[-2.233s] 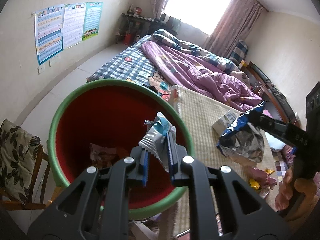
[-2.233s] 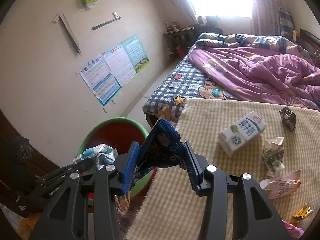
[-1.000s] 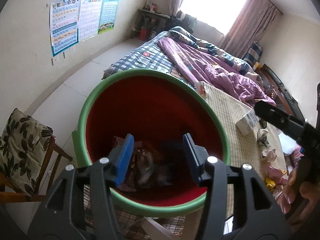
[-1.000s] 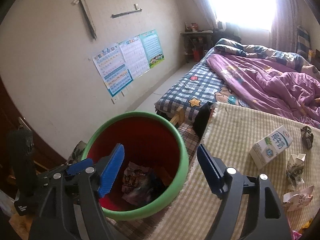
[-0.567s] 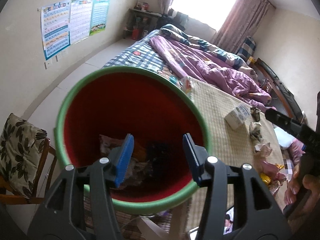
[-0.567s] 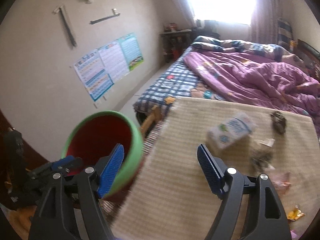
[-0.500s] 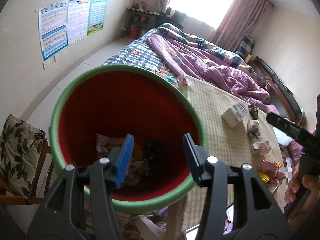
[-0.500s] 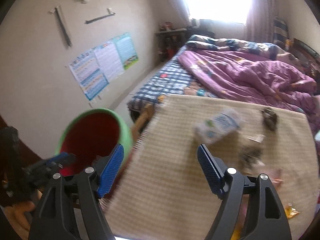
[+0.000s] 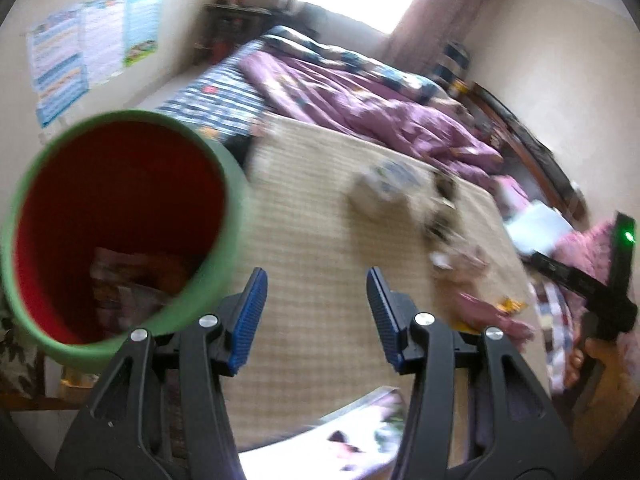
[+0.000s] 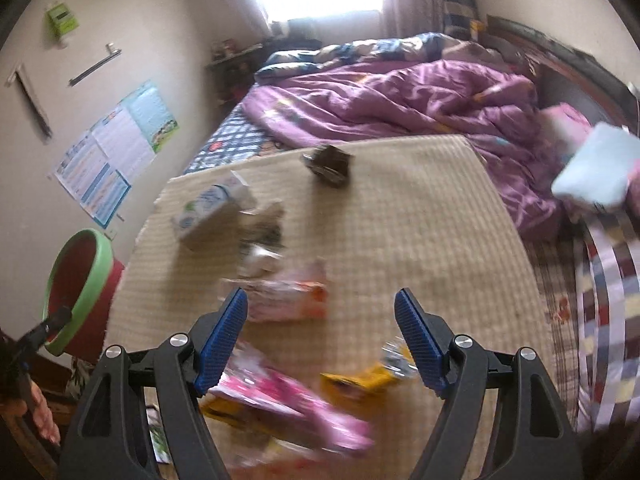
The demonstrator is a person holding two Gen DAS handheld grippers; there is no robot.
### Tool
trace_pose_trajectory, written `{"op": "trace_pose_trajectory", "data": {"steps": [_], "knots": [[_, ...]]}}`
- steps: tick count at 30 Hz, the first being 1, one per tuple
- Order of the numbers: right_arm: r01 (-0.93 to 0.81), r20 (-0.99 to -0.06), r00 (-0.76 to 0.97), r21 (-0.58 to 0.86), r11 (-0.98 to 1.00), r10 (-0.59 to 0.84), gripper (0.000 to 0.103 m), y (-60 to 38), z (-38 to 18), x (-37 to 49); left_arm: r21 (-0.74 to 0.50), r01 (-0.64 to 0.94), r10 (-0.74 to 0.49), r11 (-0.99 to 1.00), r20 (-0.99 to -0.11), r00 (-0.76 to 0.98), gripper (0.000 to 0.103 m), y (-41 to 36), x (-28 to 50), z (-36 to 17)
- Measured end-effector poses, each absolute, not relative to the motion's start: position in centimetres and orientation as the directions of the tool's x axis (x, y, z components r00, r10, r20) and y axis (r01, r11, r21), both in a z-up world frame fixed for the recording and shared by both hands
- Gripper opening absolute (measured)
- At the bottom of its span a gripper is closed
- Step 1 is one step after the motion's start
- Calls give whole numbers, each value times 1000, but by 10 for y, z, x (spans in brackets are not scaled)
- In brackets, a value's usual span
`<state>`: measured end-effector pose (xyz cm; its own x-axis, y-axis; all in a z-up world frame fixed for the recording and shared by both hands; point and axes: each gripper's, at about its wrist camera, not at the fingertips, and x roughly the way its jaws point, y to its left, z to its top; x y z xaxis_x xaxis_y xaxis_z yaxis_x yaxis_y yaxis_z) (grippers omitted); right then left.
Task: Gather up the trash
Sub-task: 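Move both open grippers back over the wrappers on the mat, then grasp the yellow wrapper with the left gripper while the right gripper grasps the long pink bag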
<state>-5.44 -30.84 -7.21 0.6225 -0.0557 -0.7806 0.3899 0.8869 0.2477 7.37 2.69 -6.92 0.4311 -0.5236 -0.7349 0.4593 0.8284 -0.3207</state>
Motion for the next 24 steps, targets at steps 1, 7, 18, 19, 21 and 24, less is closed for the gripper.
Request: {"op": "trace_pose_trajectory", "data": {"steps": [1, 7, 18, 19, 21, 24], "knots": [[389, -785, 618, 249, 887, -51, 74, -313, -74, -59, -333, 490, -547, 806, -736, 400, 49, 11, 64, -71], [357, -797, 604, 281, 891, 9, 74, -332, -86, -84, -354, 620, -596, 700, -768, 234, 49, -72, 14, -96], [223, -803, 576, 335, 915, 154, 74, -326, -98, -98, -392, 600, -570, 698, -811, 133, 40, -122, -2, -135], [214, -802, 573, 343, 915, 167, 74, -325, -100, -98, -392, 597, -566, 700, -814, 129, 37, -125, -3, -136], [194, -801, 565, 364, 911, 200, 74, -323, -103, -98, -387, 591, -554, 708, -823, 125, 22, -127, -4, -140], [163, -801, 552, 377, 912, 232, 74, -318, -107, -96, -383, 582, -547, 717, -827, 130, 19, -128, -4, -140]]}}
